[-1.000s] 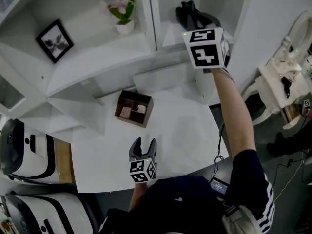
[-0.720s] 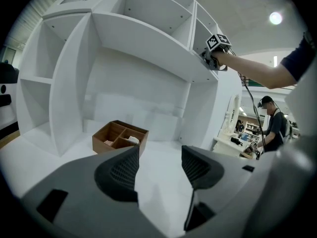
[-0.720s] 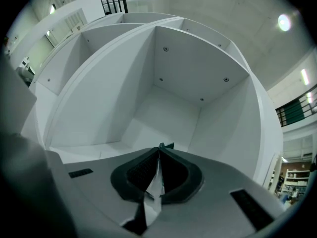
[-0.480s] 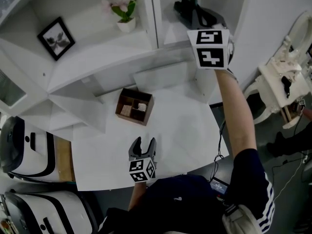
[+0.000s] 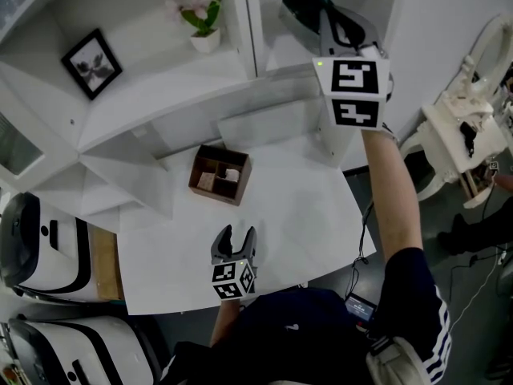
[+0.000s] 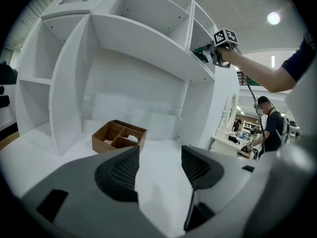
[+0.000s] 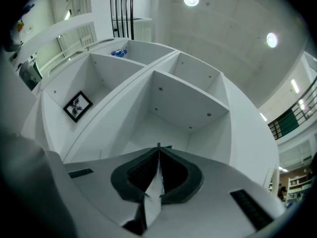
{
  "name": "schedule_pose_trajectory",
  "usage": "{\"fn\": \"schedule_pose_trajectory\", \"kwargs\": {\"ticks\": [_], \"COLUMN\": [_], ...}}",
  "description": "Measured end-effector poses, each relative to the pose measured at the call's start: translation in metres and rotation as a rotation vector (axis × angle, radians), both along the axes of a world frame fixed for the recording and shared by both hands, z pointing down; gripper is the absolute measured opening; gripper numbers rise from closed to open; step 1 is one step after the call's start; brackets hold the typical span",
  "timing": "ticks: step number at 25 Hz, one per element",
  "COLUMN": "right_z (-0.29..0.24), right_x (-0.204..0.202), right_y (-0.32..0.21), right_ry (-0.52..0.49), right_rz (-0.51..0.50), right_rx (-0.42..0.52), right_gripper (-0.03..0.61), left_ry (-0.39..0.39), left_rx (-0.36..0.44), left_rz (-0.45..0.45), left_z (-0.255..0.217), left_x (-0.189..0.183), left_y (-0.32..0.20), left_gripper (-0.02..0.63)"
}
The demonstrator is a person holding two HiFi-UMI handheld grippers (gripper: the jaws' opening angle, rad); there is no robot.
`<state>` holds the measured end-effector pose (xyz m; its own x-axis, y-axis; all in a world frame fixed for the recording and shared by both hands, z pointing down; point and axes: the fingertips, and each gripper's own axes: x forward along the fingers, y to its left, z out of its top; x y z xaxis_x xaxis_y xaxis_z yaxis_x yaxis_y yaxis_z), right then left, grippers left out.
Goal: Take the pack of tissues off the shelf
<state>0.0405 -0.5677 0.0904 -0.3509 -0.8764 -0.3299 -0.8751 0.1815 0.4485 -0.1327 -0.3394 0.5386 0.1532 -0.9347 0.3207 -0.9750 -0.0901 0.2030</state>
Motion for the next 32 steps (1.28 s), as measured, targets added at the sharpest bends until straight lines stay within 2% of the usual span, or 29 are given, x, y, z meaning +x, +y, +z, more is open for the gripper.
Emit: {"fn": "schedule_pose_trajectory", "kwargs": {"ticks": [16, 32], "right_z": [-0.009, 0.025], "right_x": [0.018, 0.035], "right_y": [0.082, 0.162], "right_ry": [0.013, 0.052], "right_rz": [0.016, 0.071], "right_rx": [0.088, 0.074], "right_gripper": [0.014, 0.014], "left_ry": [0.006, -0.006], "left_rx": [-0.001, 0.005], "left_rz": [0.081, 0.187], "left_z": [0.003, 0.007], "left_x": [0.010, 0.021], "left_y": [0.021, 0.053], "left_gripper": [0.267, 0.267]}}
